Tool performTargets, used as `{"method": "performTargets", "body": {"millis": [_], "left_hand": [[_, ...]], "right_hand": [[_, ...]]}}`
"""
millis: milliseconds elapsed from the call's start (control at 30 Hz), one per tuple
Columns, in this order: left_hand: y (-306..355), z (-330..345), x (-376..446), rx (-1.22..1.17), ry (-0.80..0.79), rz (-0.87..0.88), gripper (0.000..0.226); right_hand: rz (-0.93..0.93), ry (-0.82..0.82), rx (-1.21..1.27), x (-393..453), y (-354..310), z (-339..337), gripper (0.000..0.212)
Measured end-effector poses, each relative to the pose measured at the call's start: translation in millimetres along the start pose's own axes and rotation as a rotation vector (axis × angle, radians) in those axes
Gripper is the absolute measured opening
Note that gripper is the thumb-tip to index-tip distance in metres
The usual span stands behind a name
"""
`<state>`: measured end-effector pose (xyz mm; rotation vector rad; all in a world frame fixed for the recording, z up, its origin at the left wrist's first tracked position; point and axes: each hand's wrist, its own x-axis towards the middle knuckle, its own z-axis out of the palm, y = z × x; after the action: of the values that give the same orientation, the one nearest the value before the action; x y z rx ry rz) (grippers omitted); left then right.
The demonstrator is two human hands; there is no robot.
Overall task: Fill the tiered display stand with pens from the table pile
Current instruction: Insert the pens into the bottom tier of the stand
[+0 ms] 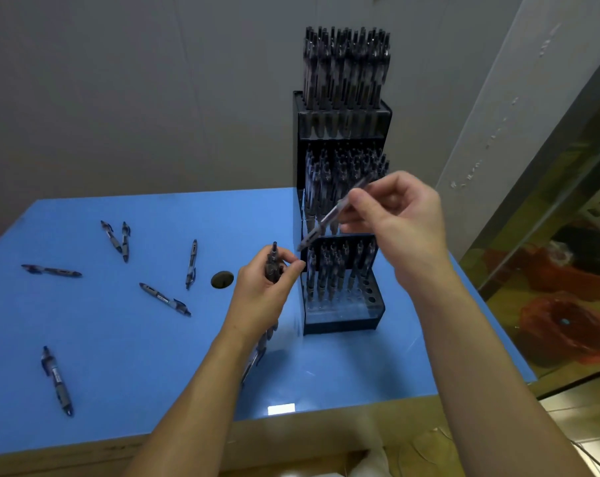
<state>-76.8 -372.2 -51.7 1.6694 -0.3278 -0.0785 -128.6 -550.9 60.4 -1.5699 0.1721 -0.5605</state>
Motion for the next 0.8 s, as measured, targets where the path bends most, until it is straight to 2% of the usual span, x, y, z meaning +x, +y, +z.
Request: {"method": "performTargets", "body": {"millis": [100, 333, 567, 800], "left_hand": [[2, -2, 2, -0.023, 0.031, -0.025, 0.017], [5, -4, 5, -0.106, 0.087, -0.051, 0.017], [8, -4, 4, -0.129, 0.109, -0.041, 0.016], [9, -7, 1, -0.129, 0.136, -0.043, 0.017]], "right_hand": [[0.015, 0.053, -0.095, 5, 5, -17, 0.013], [0.076, 0.113, -0.585, 8, 55, -40, 0.017], [0.081, 0.115, -0.689, 7, 77, -25, 0.018], [0.130, 0.038, -0.775, 4, 88, -12, 0.018]]}}
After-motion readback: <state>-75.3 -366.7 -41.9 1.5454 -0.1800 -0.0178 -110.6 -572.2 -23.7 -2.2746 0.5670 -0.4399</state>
